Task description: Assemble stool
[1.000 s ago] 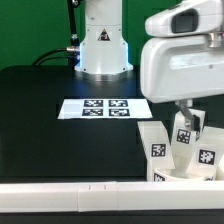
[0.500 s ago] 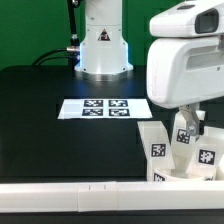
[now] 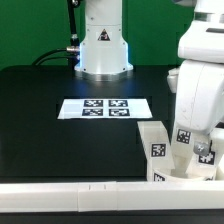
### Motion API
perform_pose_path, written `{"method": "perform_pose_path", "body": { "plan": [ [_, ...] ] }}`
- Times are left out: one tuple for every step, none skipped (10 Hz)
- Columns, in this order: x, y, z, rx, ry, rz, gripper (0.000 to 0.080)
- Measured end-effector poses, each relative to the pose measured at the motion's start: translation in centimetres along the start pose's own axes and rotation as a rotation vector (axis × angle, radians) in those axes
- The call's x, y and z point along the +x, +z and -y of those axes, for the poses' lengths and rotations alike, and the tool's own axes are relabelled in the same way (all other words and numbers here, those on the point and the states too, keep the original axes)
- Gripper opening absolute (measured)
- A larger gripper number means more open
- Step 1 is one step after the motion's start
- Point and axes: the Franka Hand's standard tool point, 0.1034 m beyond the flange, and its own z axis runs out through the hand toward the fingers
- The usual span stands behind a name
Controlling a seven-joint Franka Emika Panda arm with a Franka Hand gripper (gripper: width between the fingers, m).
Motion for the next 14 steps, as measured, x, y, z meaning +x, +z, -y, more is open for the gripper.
{"method": "perform_pose_path", "body": {
  "plan": [
    [0.02,0.00,0.03,0.000,0.024,0.000,0.0649],
    [-0.04,0.02,-0.01,0.000,0.044,0.000,0.0649],
    [-0.08,0.03,-0.04,0.001,0.081,0.000,0.0649],
    [-0.09,0.03,-0.04,0.001,0.157,0.000,0.0649],
    [-0.08,0.03,-0.03,0.001,0.257,0.000,0.0649],
    [-0.11,0.03,-0.07,0.002,0.354,0.001,0.0649],
    [-0.07,-0.10,-0.42,0.003,0.487,0.006,0.0649],
    [0.12,-0.13,-0.56,-0.005,0.512,-0.002,0.0649],
    [0.32,0.03,-0.28,-0.007,0.507,-0.010,0.0649],
    [0.23,0.04,-0.36,-0.007,0.509,-0.009,0.0649],
    [0.19,0.05,-0.40,-0.007,0.509,-0.009,0.0605],
    [0.18,0.06,-0.41,-0.007,0.510,-0.009,0.0427],
    [0.14,0.06,-0.44,-0.007,0.510,-0.009,0.0427],
    [0.09,0.04,-0.51,-0.008,0.512,-0.009,0.0340]
  ]
}}
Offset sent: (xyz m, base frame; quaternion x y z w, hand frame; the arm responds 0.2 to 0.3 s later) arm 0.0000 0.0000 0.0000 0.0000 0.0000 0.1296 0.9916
